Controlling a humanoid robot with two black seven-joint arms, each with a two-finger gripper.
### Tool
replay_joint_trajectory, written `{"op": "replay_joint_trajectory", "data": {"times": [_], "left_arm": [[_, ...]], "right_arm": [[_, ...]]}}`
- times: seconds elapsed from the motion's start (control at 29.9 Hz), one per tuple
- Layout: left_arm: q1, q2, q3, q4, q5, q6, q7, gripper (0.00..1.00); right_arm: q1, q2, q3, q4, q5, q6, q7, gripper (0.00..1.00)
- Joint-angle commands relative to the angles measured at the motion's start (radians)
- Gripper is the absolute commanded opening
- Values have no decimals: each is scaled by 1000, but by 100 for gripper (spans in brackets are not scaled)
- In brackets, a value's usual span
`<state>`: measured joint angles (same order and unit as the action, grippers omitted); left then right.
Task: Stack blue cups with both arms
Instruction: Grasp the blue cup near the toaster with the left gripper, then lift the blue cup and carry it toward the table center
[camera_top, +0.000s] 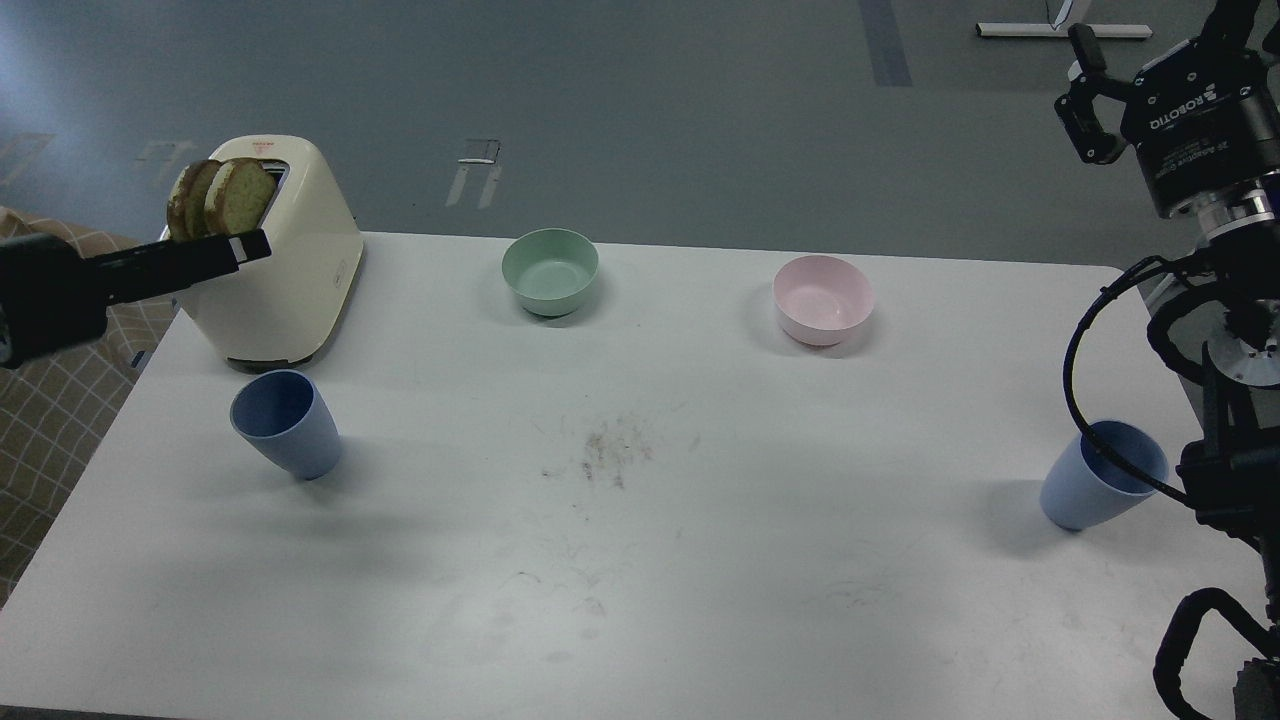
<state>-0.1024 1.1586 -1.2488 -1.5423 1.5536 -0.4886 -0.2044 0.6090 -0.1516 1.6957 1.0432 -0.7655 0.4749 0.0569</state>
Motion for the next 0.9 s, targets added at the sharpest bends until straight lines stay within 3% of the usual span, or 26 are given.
{"op": "replay_joint_trajectory", "data": {"times": [0.0, 0.13, 0.47, 0.5, 0.73, 0.87], "left_arm": [[26, -10, 48, 7, 222, 0, -29, 84], [26, -31, 115, 74, 325, 37, -61, 81], [23, -108, 154, 146, 335, 65, -61, 76], [23, -120, 154, 160, 335, 65, -61, 70], [16, -146, 154, 179, 319, 65, -61, 59], [16, -149, 154, 192, 319, 65, -61, 44]], "right_arm": [[-17, -2, 21, 1, 8, 11, 0, 100], [-43, -5, 51, 0, 20, 14, 0, 100], [-60, -8, 78, 1, 20, 14, 0, 100], [-63, -8, 78, 1, 21, 14, 0, 100], [-74, -12, 88, 3, 21, 14, 0, 100], [-77, -13, 90, 3, 21, 14, 0, 100]]}}
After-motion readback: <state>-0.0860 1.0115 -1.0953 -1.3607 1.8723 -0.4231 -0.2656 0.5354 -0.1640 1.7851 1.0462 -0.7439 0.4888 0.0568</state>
